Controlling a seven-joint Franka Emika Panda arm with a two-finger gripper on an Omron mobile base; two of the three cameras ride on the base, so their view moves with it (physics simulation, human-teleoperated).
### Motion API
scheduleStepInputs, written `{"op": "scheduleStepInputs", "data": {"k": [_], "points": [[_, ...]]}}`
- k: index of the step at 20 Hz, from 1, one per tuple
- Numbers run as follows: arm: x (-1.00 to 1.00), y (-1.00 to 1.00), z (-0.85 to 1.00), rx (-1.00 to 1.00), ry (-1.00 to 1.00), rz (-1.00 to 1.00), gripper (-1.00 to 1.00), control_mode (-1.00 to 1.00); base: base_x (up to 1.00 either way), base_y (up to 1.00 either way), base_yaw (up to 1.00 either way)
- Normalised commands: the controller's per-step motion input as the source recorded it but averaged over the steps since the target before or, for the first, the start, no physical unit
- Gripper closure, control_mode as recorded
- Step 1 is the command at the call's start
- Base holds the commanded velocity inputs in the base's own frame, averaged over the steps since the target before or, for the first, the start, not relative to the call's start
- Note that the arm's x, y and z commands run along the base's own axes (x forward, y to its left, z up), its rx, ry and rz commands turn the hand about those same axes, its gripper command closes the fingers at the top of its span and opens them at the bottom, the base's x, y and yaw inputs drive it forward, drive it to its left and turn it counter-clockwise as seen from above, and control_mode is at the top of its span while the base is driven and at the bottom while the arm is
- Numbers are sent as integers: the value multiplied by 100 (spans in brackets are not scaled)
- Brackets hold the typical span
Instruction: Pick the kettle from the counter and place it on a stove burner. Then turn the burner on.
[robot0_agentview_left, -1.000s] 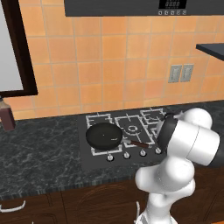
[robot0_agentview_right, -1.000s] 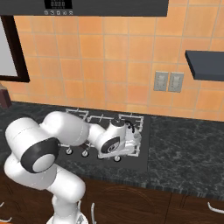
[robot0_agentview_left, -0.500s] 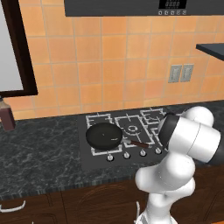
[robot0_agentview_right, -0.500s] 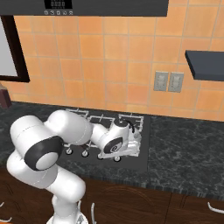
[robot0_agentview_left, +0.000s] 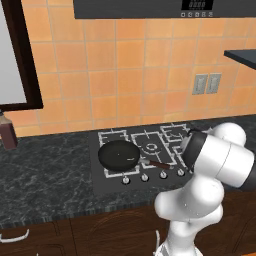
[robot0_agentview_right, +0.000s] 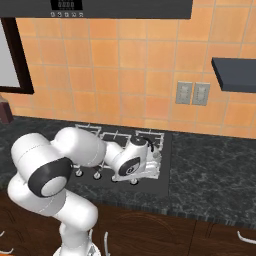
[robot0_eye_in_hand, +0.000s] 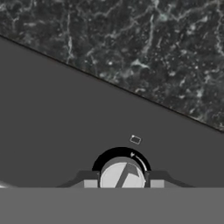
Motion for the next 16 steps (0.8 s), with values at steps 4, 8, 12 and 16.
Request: {"op": "scheduleStepInputs", "data": {"k": [4, 8, 12, 16], "points": [[0, 0, 0, -4, -14, 5, 100, -100, 0, 0, 0], [0, 0, 0, -11, -17, 28, 100, -100, 0, 0, 0], [0, 0, 0, -15, -5, 34, 100, -100, 0, 0, 0], [0, 0, 4, -13, 0, 34, 100, -100, 0, 0, 0]]}}
